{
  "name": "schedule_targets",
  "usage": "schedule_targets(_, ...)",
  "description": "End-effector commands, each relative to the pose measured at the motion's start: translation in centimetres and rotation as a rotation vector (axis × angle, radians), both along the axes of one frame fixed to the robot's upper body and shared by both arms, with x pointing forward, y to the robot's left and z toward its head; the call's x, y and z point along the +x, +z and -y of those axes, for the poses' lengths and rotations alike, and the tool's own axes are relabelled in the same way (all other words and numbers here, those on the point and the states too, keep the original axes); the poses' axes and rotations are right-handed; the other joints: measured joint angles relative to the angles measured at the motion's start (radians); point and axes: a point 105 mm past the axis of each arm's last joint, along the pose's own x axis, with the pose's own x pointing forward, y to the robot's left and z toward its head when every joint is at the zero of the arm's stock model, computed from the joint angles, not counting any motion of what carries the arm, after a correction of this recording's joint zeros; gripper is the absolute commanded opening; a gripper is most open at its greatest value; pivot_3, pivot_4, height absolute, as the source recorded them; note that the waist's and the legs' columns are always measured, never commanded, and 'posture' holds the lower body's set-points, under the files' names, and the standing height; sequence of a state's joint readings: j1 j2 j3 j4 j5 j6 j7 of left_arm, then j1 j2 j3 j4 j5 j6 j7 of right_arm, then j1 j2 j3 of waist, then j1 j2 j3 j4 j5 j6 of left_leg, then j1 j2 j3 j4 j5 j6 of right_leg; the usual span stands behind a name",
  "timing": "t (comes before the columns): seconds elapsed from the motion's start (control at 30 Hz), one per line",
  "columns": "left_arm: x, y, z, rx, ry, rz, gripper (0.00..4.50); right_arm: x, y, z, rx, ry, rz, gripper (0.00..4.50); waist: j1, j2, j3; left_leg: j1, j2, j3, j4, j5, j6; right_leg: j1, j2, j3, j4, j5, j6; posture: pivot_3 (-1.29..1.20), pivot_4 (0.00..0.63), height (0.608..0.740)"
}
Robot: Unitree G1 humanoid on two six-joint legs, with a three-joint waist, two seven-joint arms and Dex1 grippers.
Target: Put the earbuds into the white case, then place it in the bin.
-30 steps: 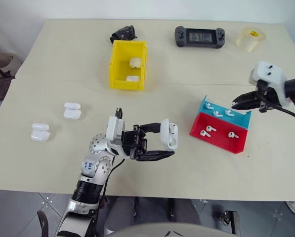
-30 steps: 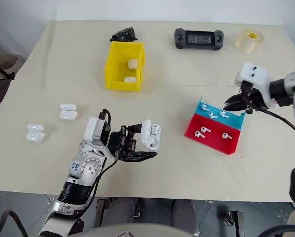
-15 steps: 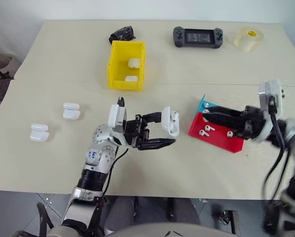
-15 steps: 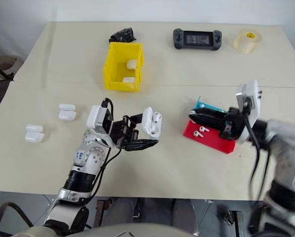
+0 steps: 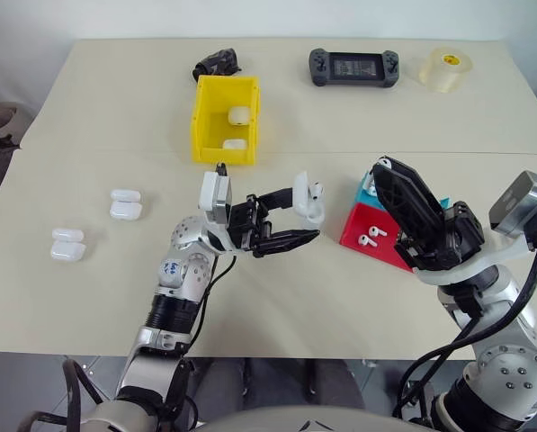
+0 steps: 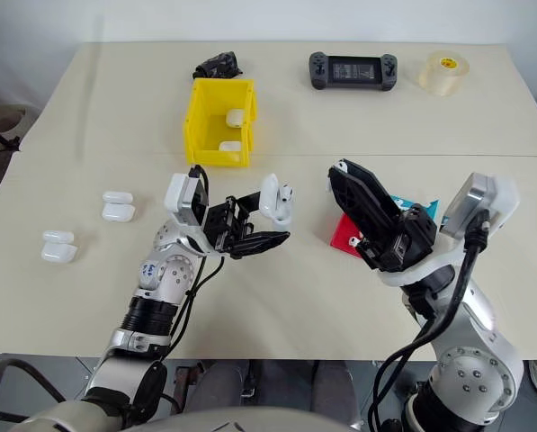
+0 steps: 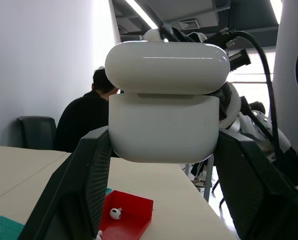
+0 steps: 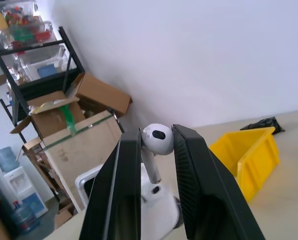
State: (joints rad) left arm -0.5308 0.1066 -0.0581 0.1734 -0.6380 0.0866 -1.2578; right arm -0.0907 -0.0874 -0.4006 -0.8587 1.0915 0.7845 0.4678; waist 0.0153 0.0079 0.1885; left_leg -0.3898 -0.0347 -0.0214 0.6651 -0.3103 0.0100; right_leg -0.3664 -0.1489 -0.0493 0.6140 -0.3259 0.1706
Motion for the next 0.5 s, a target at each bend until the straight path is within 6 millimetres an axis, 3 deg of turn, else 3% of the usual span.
schedule_targets(0.03,-0.2,0.9,0.5,-0.004,-0.013,0.021,2.74,-1.0,0.8,-1.2,0.003,0.024,0.062,0.77,-0.003,0.0,0.0,0.0,0.0,0.001,0.0,0.0,0.0,0.0,0.0,0.001,0.0,0.0,0.0,0.0,0.15,0.74)
schedule_targets(0.27,-0.4,1.4,1.0,-0.008,-0.021,0.026,2.74,-0.7,-0.2,-2.5,-0.028,0.05,0.065,0.77,-0.009,0.0,0.0,0.0,0.0,0.001,0.0,0.0,0.0,-0.002,0.0,0.001,0.002,0.0,0.0,0.0,0.15,0.74)
schedule_targets(0.5,-0.8,1.7,0.9,-0.023,-0.031,0.037,2.74,0.1,-1.0,-2.4,-0.03,0.032,0.056,0.77,-0.015,0.0,0.0,0.0,0.0,0.001,0.0,0.0,0.0,-0.002,0.0,0.002,0.002,0.0,0.0,0.0,0.15,0.74)
